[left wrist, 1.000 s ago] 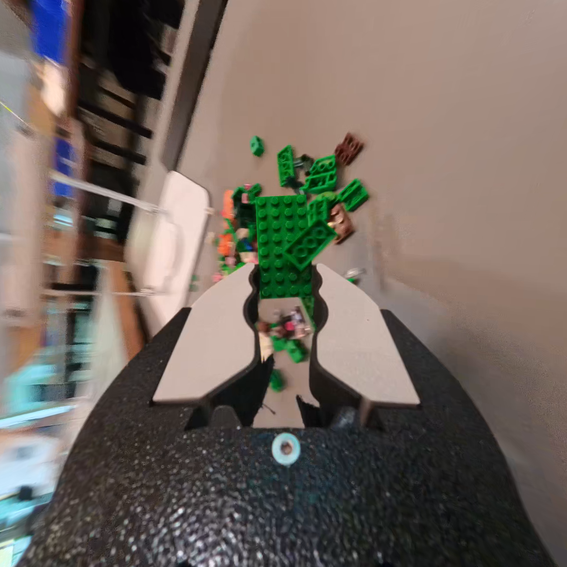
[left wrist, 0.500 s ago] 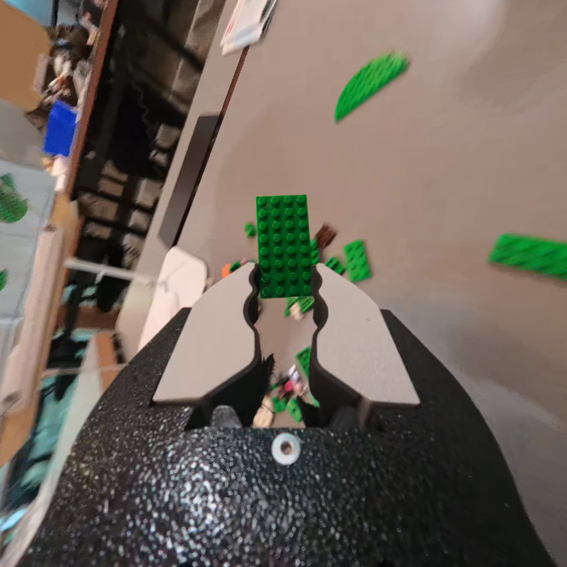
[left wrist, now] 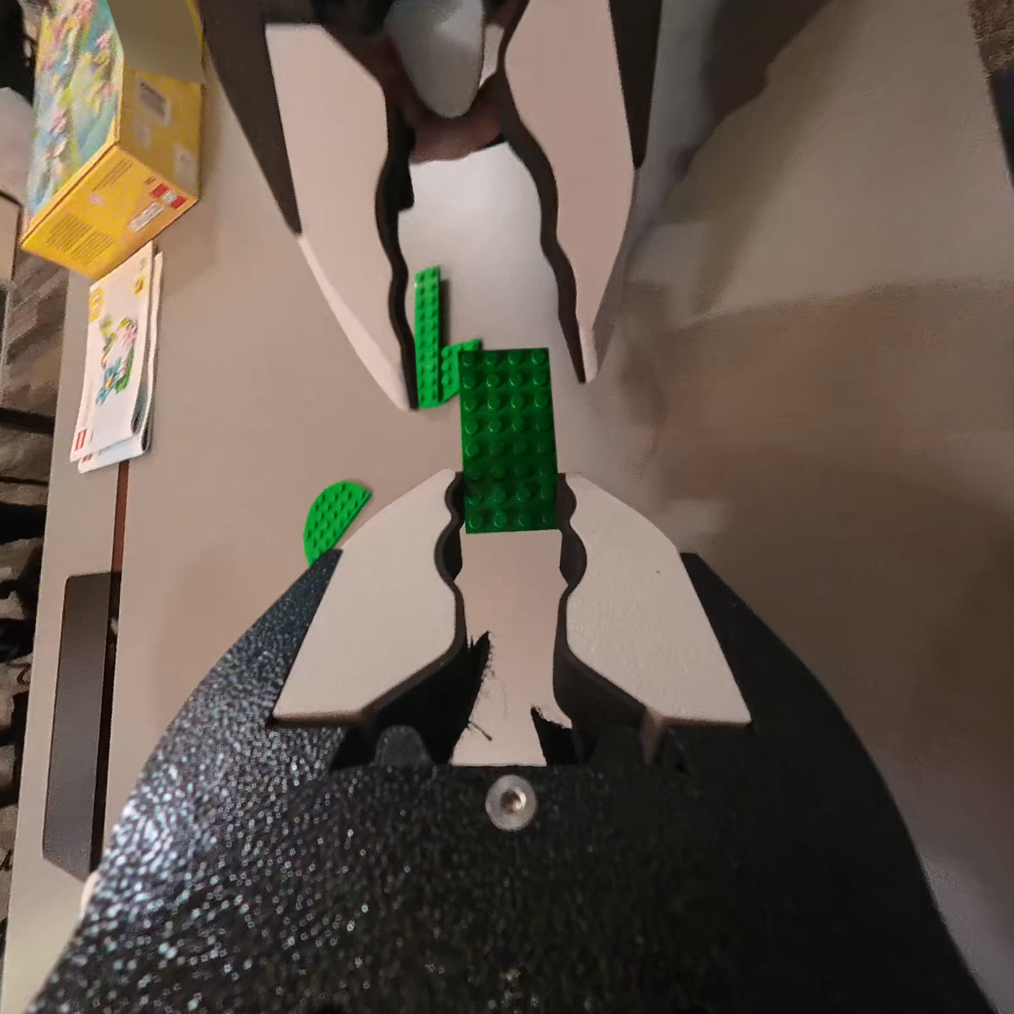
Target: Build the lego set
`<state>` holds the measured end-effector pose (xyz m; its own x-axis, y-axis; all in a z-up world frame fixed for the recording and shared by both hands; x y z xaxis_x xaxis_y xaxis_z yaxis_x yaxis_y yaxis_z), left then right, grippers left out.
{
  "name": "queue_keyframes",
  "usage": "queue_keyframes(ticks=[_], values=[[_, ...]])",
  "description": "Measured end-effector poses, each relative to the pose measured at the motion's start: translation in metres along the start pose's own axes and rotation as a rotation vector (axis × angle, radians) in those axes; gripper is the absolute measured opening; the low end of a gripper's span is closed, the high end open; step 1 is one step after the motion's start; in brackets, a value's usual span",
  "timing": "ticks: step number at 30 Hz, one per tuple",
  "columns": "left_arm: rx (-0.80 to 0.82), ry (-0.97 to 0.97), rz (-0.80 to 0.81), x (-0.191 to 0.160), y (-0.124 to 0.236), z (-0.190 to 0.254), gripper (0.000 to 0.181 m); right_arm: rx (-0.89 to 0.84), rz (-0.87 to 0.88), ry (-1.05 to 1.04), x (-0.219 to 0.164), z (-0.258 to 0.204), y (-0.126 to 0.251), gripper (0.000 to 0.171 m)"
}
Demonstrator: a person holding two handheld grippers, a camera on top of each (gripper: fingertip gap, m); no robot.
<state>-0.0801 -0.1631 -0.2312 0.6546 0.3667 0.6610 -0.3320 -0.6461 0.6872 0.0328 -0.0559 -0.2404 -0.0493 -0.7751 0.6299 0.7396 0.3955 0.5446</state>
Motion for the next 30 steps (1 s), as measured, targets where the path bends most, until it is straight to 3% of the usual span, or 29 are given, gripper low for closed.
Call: queue_keyframes(ticks=[3, 9, 12, 16, 30], values=[[-0.031, -0.015, -0.005, 0.009, -0.008, 0.005, 0.032, 0.068, -0.019, -0.013, 0.000, -0.006, 0.000, 0.031], [-0.041, -0.009, -0.015, 0.022, -0.020, 0.010, 0.032, 0.099, -0.027, -0.048, -0.011, -0.007, 0.012, 0.020], [-0.036, 0.003, -0.015, 0.029, -0.022, 0.011, 0.032, 0.085, 0.007, -0.046, -0.014, -0.009, 0.020, 0.022], [-0.002, 0.014, -0.066, 0.031, -0.028, 0.008, 0.032, 0.049, -0.003, -0.027, -0.014, -0.010, 0.028, 0.051], [-0.012, 0.074, -0.064, 0.042, -0.036, 0.009, 0.031, 0.027, -0.121, 0.049, -0.015, -0.017, 0.030, 0.053]])
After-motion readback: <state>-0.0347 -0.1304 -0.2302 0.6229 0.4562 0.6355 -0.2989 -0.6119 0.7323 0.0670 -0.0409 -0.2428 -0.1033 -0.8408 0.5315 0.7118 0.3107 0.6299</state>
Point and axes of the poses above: each gripper's, where its closed fingertips meet, y back along the fingers, x out of its top, z = x × y across the jaws, the point moved 9 cm from there along y, back along the fingers, and after that the axes turned 14 degrees about y, right-handed, at the moved point
